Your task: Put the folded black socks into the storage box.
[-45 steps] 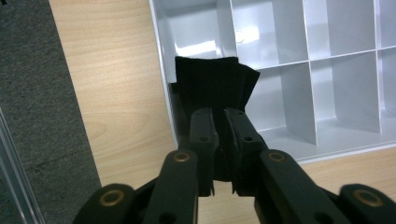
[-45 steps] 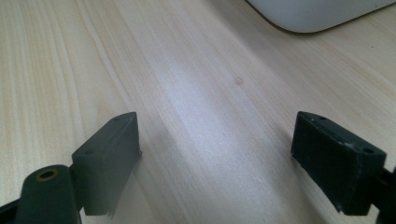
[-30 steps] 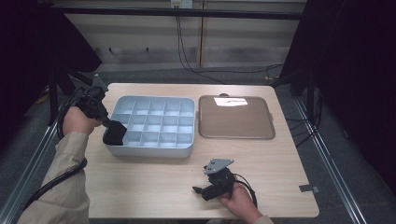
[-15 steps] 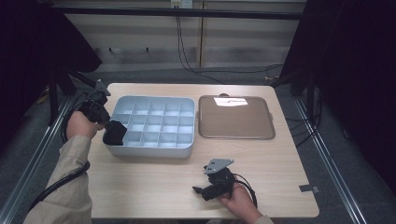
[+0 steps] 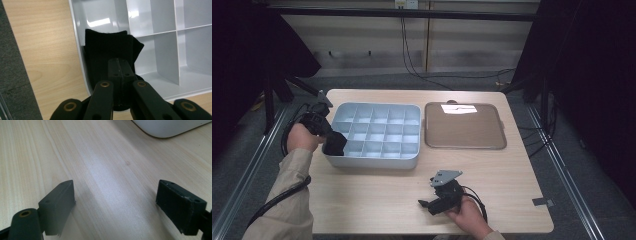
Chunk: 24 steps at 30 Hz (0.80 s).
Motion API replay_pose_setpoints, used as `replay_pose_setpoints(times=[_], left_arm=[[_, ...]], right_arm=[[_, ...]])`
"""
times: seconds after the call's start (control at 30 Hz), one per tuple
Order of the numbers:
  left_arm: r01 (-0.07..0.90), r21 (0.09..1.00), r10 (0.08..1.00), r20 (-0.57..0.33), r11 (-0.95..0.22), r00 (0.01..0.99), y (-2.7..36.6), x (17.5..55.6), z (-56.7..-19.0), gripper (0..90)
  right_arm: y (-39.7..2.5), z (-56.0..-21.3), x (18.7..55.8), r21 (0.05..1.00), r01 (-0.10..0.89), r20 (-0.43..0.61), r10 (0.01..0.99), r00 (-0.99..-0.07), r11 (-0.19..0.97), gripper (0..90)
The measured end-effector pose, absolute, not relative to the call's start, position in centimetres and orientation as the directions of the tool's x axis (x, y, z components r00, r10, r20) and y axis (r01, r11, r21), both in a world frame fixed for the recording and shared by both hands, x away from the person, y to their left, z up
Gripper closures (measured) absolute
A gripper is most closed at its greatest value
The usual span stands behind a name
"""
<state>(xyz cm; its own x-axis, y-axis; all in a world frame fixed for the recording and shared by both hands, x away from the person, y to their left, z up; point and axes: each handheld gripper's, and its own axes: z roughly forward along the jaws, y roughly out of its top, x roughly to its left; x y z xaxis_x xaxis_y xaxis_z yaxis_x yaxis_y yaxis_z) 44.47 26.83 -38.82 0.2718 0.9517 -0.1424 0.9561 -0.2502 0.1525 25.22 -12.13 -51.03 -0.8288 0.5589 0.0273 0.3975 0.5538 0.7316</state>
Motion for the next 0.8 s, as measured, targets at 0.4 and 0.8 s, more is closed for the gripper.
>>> replay_pose_setpoints(times=[0.4, 0.8], left_arm=[[0.956, 0.124, 0.949, -0.143, -0.266, 0.282, 26.5, 44.5, -40.0, 90.0], [0.956, 0.111, 0.949, -0.133, -0.272, 0.285, 26.3, 44.5, -41.4, 90.0]], right_arm=[[-12.1, -51.0, 25.2, 0.732, 0.397, 0.027, 0.559, -0.829, 0.554, 15.0], [-12.1, -51.0, 25.2, 0.731, 0.397, 0.026, 0.560, -0.828, 0.554, 15.0]])
